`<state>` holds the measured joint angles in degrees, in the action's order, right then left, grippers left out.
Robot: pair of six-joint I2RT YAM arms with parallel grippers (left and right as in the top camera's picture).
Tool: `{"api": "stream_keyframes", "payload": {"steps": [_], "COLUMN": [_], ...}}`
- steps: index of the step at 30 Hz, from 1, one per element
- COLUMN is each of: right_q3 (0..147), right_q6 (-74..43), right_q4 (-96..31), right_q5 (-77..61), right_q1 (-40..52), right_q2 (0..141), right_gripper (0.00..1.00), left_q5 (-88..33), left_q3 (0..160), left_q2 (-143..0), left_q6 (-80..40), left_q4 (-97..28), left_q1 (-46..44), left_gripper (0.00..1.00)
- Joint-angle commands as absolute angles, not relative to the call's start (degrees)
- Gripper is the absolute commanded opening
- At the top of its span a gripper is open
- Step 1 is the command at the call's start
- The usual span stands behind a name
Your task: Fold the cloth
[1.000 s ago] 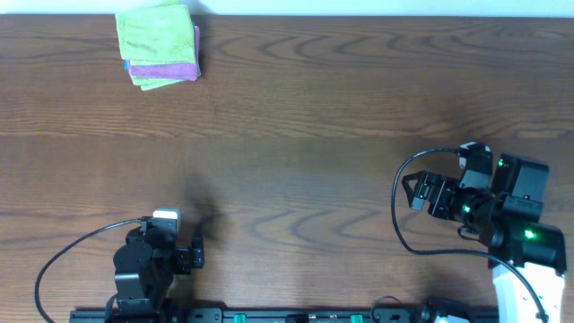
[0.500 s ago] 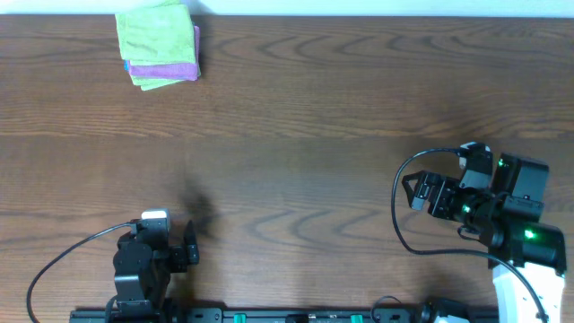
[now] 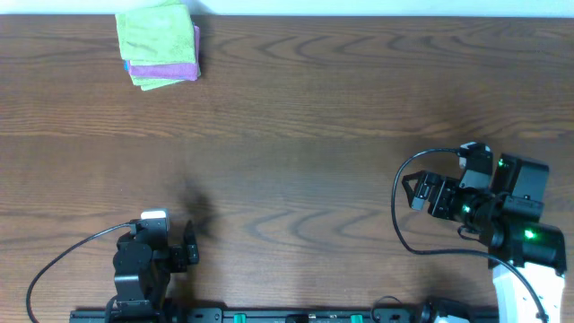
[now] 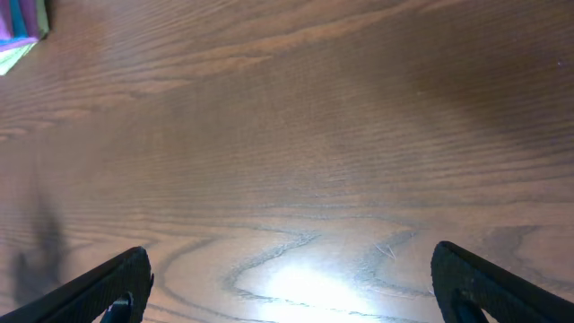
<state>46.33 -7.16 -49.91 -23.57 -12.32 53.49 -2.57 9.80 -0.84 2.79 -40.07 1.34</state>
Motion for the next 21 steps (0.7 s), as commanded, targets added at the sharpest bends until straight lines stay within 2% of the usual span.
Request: {"api": "stream_keyframes", "payload": {"steps": [1, 5, 9, 17, 21], "right_q3": [46.13, 46.04, 43.27, 21.8, 12.53], "right_q6": [-6.57, -6.61, -5.37, -2.09, -2.04], "right_q4": [-50.24, -51.16, -46.54, -27.7, -24.14], "right_q5": [-23.73, -20.71, -11.44, -9.08, -9.06], "right_q1": [-12.6, -9.89, -4.12, 0.49, 0.82], "right_q2": [52.58, 49.25, 44.1, 28.25, 19.51], "right_gripper": [0.99, 0.99, 0.99, 0.99, 0.99], "left_q5": [-1.91, -1.91, -1.91, -1.91, -1.91], "left_q3": [9.26, 9.26, 9.26, 9.26, 9.26], "left_q2": [-0.21, -0.21, -0.21, -0.21, -0.21], "left_q6": [2.37, 2.37, 2.37, 2.37, 2.37], "left_q4": [-41.34, -41.34, -41.34, -41.34, -41.34], "left_q1": [1.58, 1.58, 1.58, 1.58, 1.58], "left_gripper": [0.95, 0.95, 0.95, 0.95, 0.95]}}
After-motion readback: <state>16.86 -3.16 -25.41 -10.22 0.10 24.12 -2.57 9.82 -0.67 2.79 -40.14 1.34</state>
